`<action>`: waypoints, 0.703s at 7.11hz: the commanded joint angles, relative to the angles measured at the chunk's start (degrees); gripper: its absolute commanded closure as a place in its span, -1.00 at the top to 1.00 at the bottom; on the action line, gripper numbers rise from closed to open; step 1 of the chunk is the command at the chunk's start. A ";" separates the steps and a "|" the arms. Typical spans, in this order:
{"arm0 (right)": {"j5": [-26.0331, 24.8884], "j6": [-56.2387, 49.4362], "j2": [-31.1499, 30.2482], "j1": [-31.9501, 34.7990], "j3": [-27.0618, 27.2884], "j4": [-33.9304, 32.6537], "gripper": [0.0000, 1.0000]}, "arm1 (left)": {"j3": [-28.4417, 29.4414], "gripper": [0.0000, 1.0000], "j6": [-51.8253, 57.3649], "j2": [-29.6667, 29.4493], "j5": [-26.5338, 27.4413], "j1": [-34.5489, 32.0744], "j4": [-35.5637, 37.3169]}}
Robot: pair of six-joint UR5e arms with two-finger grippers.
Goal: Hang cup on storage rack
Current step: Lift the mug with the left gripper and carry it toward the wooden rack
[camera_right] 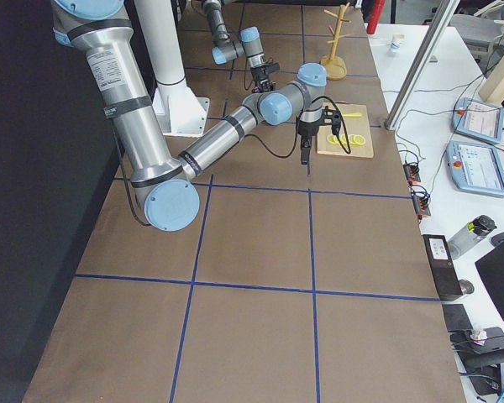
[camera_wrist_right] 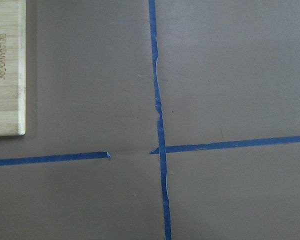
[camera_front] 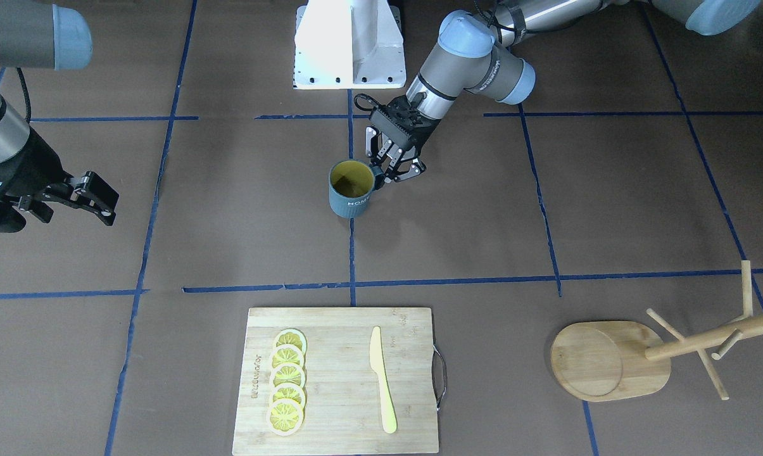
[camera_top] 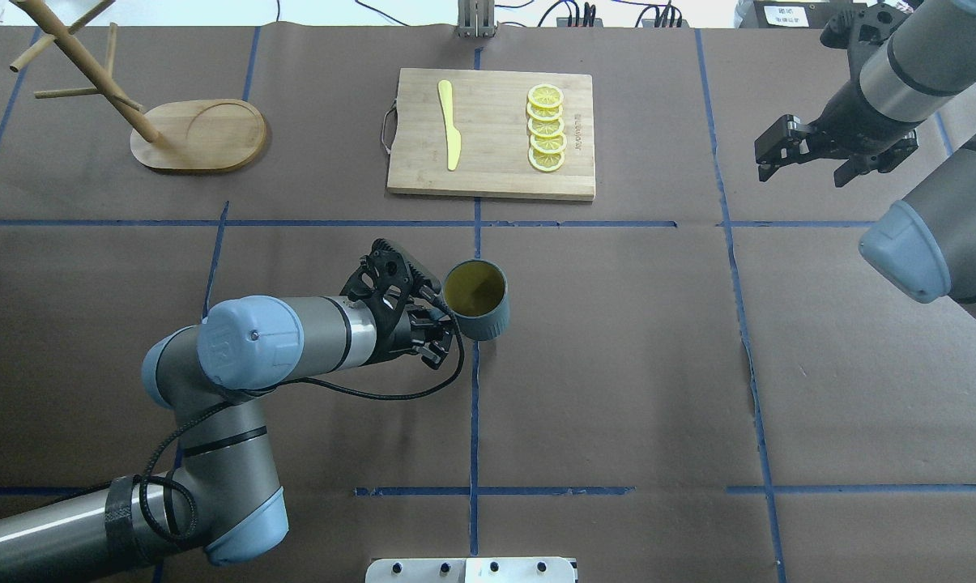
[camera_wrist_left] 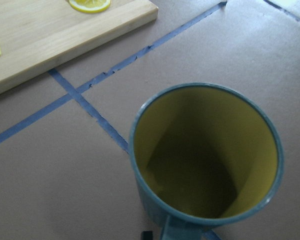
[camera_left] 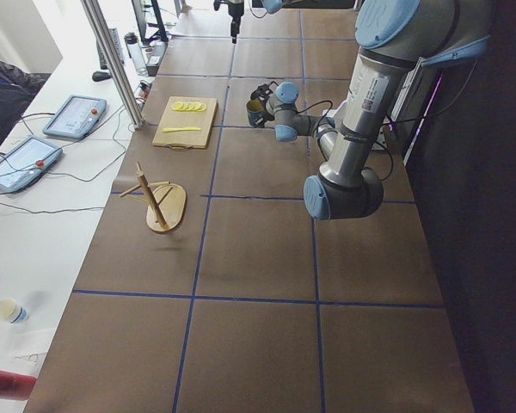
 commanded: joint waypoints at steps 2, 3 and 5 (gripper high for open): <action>2.50 -5.66 -3.38 3.03 1.62 0.18 1.00 | -5.16 -1.00 -10.50 0.31 -0.46 -3.54 1.53; 4.88 -12.41 -6.19 6.54 1.54 0.27 1.00 | -5.17 -1.00 -14.80 0.31 -3.33 -7.56 1.54; 6.91 -27.43 -11.11 13.40 1.10 0.18 1.00 | -4.91 -1.00 -24.21 0.40 -12.82 -16.27 1.54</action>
